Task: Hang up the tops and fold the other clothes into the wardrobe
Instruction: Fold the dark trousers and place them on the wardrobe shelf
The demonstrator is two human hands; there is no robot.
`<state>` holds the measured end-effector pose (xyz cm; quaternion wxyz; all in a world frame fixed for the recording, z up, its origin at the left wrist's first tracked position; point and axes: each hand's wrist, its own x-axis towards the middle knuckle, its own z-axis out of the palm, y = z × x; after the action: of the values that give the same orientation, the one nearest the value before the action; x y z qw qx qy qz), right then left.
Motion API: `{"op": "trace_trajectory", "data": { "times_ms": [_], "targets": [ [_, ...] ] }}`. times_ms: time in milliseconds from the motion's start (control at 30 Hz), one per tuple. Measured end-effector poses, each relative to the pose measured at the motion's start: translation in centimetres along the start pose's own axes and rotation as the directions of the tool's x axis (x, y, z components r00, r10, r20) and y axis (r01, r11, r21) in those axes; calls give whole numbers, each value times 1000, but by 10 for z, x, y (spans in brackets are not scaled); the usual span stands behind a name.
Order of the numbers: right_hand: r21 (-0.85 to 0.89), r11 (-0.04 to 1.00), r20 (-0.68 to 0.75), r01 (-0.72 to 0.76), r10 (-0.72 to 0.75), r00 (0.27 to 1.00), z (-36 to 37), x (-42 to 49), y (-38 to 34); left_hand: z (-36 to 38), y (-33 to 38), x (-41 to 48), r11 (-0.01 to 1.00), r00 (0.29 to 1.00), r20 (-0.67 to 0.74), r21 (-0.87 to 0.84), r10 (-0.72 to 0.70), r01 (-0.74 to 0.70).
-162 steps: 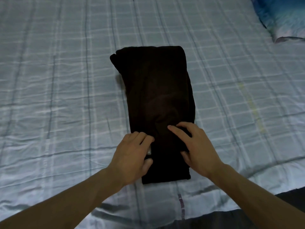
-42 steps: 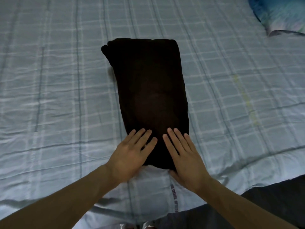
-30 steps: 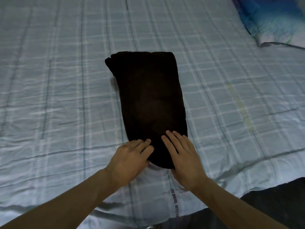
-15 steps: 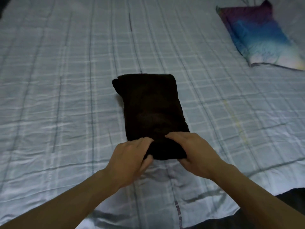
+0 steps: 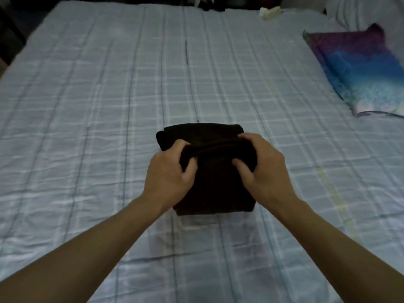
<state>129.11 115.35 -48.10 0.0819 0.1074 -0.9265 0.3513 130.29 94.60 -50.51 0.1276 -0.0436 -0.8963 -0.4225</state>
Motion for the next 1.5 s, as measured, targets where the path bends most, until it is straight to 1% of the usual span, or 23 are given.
{"op": "trace_trajectory", "data": {
  "times_ms": [67, 100, 133, 167, 200, 233, 300, 367, 400, 433, 467, 500, 533, 567, 600, 633, 667, 700, 767, 967, 1133, 1333, 1500],
  "targets": [
    [-38, 999, -100, 2, -6, 995, 8, 24, -1, 7, -2, 29, 999, 998, -40, 15, -39, 40],
    [-90, 996, -149, 24, -37, 988, 13, 33, -3, 11, -4, 44, 998, 996, -61, 24, -63, 64],
    [-159, 985, -175, 71, -99, 980, 18, 41, -4, 15, -6, 60, 995, 993, -81, 47, -82, 86],
    [-231, 963, -158, 137, -176, 972, 25, 47, -4, 19, -8, 76, 991, 990, -97, 76, -101, 108],
    [-295, 934, -97, 199, -236, 967, 32, 51, -1, 24, -11, 91, 986, 986, -107, 96, -124, 135],
    [-352, 905, -8, 241, -260, 966, 40, 54, 3, 28, -15, 106, 981, 981, -113, 100, -156, 167],
    [-438, 861, 149, 258, -213, 966, 56, 63, 16, 33, -22, 132, 962, 963, -111, 93, -246, 257],
    [-455, 860, 227, 232, -140, 964, 72, 78, 32, 38, -31, 149, 926, 934, -95, 130, -343, 354],
    [-451, 864, 254, 222, -114, 960, 81, 86, 38, 40, -35, 152, 910, 929, -97, 189, -356, 369],
    [-445, 869, 276, 217, -97, 956, 90, 95, 43, 43, -37, 151, 910, 945, -108, 255, -309, 327],
    [-437, 874, 297, 213, -84, 951, 98, 103, 48, 48, -37, 145, 924, 974, -119, 313, -193, 221],
    [-438, 872, 323, 219, -75, 943, 106, 111, 53, 53, -35, 137, 925, 994, -99, 371, -45, 79],
    [-460, 853, 362, 246, -73, 929, 114, 118, 59, 60, -33, 127, 900, 997, -37, 435, 68, -45],
    [-490, 822, 410, 289, -75, 909, 121, 126, 64, 66, -34, 118, 860, 993, 63, 497, 99, -117],
    [-514, 793, 456, 328, -72, 887, 126, 133, 67, 72, -38, 111, 836, 983, 180, 532, 41, -132],
    [-519, 784, 480, 340, -62, 875, 130, 137, 69, 76, -44, 107, 832, 961, 272, 542, -42, -117],
    [-512, 795, 472, 326, -56, 880, 133, 141, 70, 79, -53, 106, 840, 938, 330, 535, -108, -91],
    [-497, 815, 452, 298, -50, 891, 136, 144, 70, 81, -64, 108, 848, 931, 343, 524, -128, -76],
    [-475, 839, 445, 265, -31, 895, 143, 148, 70, 85, -80, 114, 862, 931, 344, 502, -119, -75],
    [-463, 857, 451, 226, 8, 893, 164, 166, 79, 95, -108, 132, 900, 926, 349, 436, -143, -26],
    [-466, 861, 448, 204, 30, 894, 179, 172, 90, 106, -124, 139, 934, 939, 324, 356, -110, -13],
    [-483, 849, 442, 212, 28, 896, 179, 175, 92, 107, -124, 141, 939, 950, 298, 343, -96, -13],
    [-485, 845, 445, 226, 15, 896, 176, 172, 93, 107, -119, 139, 911, 945, 304, 413, -118, -19]
  ]
}}
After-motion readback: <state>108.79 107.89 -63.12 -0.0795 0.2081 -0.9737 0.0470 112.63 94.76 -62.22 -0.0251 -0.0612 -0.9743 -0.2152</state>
